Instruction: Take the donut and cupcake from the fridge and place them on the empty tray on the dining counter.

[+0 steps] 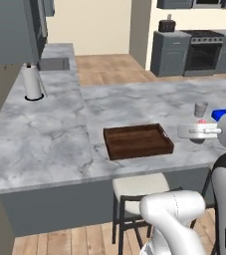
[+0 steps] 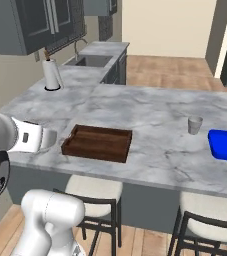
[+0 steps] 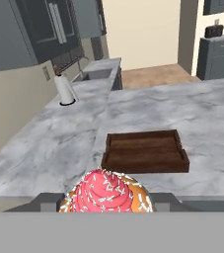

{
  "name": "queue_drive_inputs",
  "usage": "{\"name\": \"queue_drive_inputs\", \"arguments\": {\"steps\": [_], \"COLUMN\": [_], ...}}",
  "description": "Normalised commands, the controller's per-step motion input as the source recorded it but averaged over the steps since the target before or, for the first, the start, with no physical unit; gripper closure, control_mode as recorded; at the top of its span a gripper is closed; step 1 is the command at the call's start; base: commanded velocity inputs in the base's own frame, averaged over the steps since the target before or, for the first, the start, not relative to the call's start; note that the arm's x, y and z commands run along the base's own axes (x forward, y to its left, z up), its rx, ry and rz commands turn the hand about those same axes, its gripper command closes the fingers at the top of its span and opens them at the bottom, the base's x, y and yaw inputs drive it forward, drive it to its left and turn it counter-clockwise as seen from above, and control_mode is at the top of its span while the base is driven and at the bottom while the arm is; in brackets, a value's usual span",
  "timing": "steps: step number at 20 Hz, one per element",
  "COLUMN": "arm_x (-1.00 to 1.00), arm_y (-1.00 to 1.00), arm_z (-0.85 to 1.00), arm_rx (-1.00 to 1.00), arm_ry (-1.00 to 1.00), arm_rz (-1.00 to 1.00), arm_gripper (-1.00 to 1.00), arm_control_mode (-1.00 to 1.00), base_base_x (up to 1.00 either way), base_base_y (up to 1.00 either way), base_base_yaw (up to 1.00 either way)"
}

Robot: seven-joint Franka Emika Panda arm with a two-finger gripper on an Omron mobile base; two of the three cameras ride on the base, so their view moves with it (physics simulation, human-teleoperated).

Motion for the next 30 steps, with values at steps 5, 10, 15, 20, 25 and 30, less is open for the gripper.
{"name": "queue_drive_inputs", "arguments": {"steps": [5,10,15,20,25,30], "arm_x": [0.0,0.19,0.95,0.6,0.39,0.31], "arm_y": [0.0,0.0,0.0,0.0,0.0,-0.03], "arm_z": [0.0,-0.06,-0.14,-0.43,-0.32,-0.12], "arm_rx": [0.0,0.0,0.02,0.0,0.03,0.0], "arm_ry": [0.0,-0.01,0.05,-0.01,-0.01,-0.05], "arm_rz": [0.0,0.0,0.0,0.0,0.18,0.43], "arm_gripper": [1.0,1.0,1.0,1.0,1.0,1.0], "arm_control_mode": [1.0,-1.0,-1.0,-1.0,-1.0,-1.0], "base_base_x": [0.72,0.01,0.0,0.0,0.0,0.0], "base_base_y": [0.0,0.0,0.0,0.0,0.0,0.0], "base_base_yaw": [0.31,0.01,0.0,0.0,0.0,0.0]}}
